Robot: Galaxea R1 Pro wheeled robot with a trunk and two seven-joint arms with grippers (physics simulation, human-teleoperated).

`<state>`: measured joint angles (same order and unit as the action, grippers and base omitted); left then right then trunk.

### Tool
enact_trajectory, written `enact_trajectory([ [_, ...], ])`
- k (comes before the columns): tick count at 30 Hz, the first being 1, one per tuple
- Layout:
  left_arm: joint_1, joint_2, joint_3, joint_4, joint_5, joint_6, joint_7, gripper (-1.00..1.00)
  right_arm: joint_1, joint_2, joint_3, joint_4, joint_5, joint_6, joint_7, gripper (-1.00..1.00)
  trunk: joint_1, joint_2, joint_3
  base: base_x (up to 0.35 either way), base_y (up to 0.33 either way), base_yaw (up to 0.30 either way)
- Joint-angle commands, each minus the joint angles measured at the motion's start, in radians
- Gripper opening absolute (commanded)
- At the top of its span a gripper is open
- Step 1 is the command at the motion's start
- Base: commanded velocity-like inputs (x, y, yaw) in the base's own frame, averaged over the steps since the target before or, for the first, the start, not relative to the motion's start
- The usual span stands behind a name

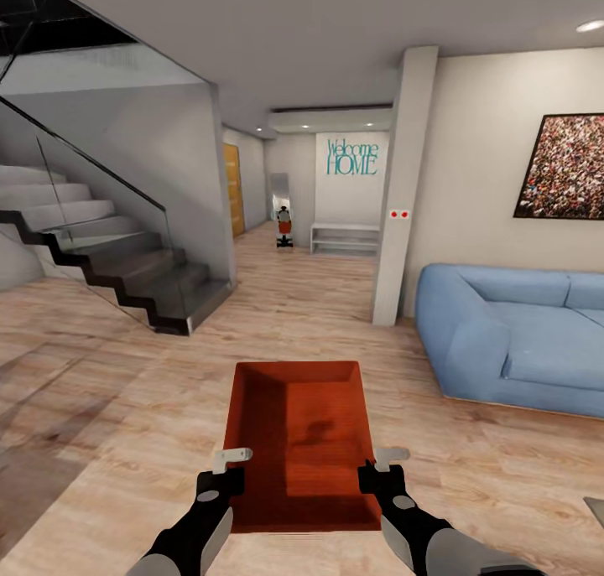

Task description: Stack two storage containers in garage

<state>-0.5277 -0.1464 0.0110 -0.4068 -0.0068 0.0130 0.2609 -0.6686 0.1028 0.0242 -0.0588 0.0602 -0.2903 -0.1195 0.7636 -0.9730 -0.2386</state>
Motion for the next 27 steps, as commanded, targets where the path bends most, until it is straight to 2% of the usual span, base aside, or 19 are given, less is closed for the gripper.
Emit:
enact_trajectory([
  [1,-0.001,0.001,0.029,-0.043,-0.015,0.002,0.009,-1.0,0.0,-0.003,-0.017,0.002,0.0,-0.003,-0.008,-1.0,0.001,-0.001,-0.001,0.321,0.0,0.0],
  [27,-0.001,0.001,0.028,-0.042,-0.015,0.002,0.009,-1.0,-0.001,-0.003,-0.017,0.002,-0.001,-0.003,-0.008,-1.0,0.001,-0.001,-0.001,0.321,0.0,0.0],
])
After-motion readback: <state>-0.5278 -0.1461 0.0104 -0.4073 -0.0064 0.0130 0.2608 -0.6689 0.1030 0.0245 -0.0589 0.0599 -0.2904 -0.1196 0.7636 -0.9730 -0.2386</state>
